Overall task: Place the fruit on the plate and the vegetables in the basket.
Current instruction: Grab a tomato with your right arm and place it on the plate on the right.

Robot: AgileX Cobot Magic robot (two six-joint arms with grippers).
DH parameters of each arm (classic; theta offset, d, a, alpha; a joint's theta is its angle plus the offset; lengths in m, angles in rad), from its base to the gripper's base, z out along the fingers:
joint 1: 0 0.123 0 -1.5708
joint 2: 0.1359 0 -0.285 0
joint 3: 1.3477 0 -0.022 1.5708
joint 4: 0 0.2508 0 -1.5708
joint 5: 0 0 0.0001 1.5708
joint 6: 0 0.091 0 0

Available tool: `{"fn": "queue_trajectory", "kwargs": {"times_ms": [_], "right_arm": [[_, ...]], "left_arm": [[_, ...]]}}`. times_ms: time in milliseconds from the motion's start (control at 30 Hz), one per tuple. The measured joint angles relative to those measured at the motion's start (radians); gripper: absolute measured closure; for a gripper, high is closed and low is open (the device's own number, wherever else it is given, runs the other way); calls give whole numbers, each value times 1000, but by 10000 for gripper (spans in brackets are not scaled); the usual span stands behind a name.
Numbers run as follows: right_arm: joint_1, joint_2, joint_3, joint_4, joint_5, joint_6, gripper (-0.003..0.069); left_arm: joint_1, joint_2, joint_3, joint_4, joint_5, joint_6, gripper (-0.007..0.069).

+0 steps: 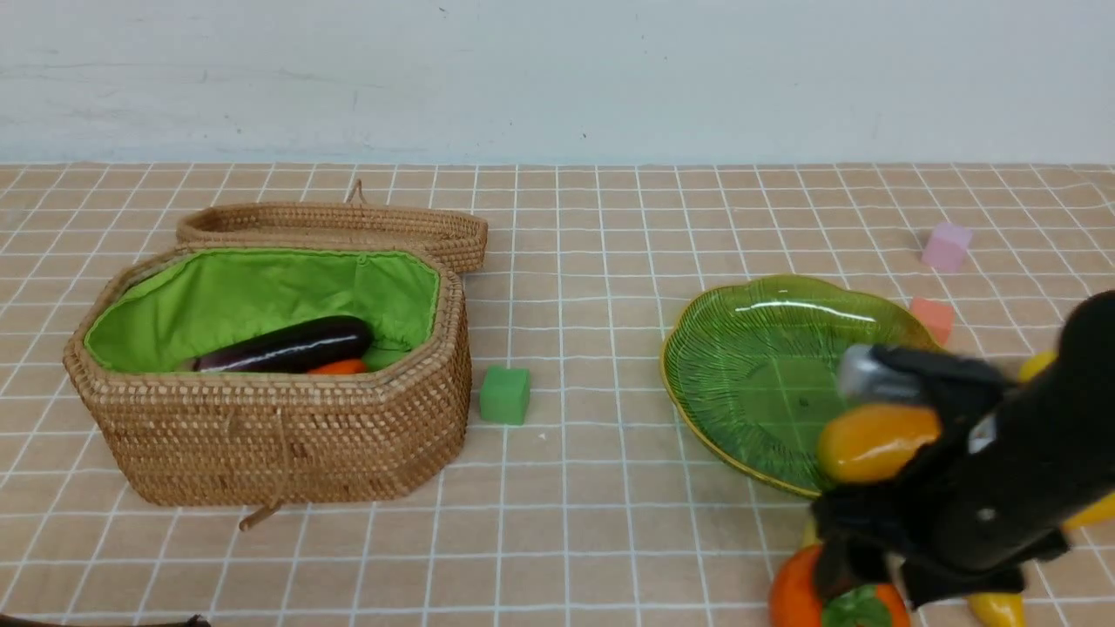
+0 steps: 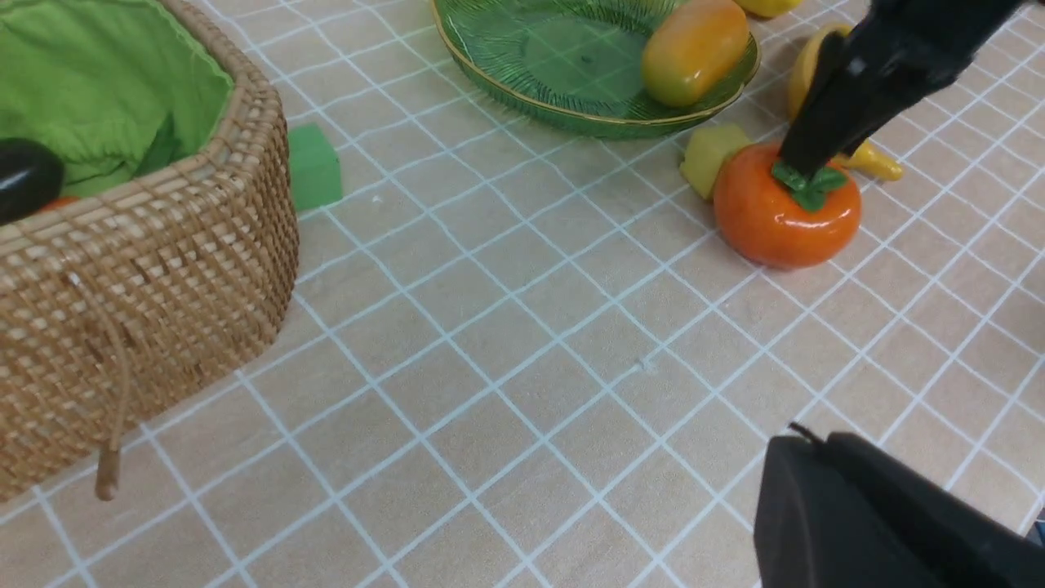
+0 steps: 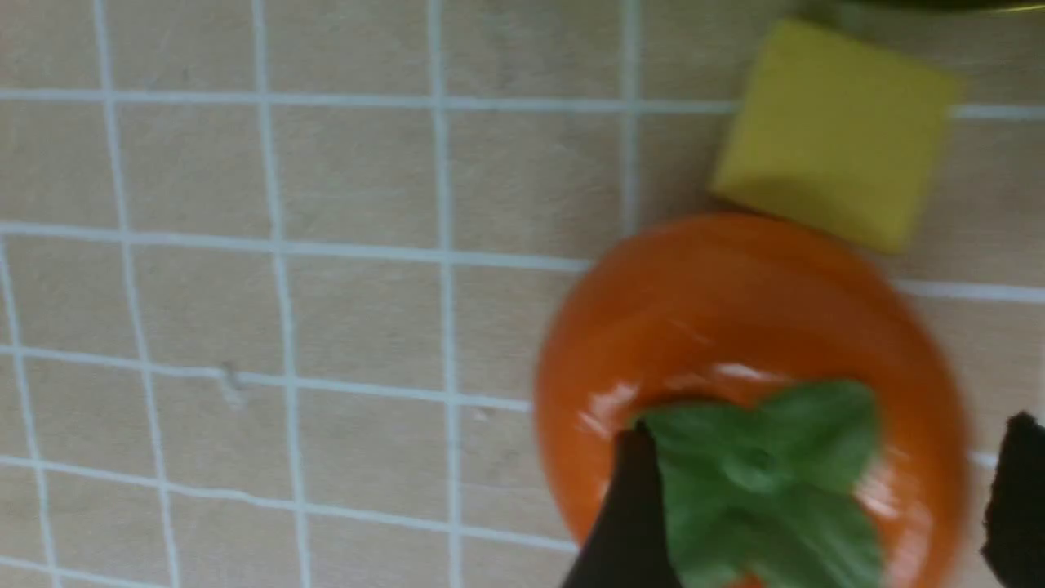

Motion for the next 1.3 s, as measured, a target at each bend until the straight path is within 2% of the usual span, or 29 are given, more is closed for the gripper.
{"fn": "queue_trajectory", "kwargs": {"times_ms": [33,167,300,467,633,733,833,933,1067,1133,1167,1200,1300], "right_arm": [[-2,48,1,58,-22,-52,78],[-2,117,-9,173,-52,-108,74],[-1,146,-11,224,-51,-141,76],[-1,146,-12,231,-39,-151,128],[-2,95,-56,160,38,-150,128],[-9,32,-131,122,29,-126,128],[-43,32,-206,71,-65,-111,128],[-82,113,-252,11,-231,-118,128],[-94,224,-281,-32,-352,-123,128],[-94,273,-298,-49,-388,-125,116],[-94,290,-306,-59,-398,-125,87],[-94,315,-329,-86,-412,-125,20],[-94,314,-359,-124,-395,-122,-16]], "left_arm": [[0,0,0,0,0,1,638],[0,0,0,1,0,10,638],[0,0,0,1,0,12,638],[0,0,0,1,-1,12,638],[0,0,0,1,-14,12,638],[0,0,0,1,-41,12,638],[0,0,0,1,-101,16,638],[0,0,0,1,-156,19,638],[0,0,1,1,-169,20,638],[0,0,1,0,-171,20,638],[0,0,1,0,-173,20,638],[0,0,1,-2,-173,20,637],[0,0,1,-3,-176,20,637]]}}
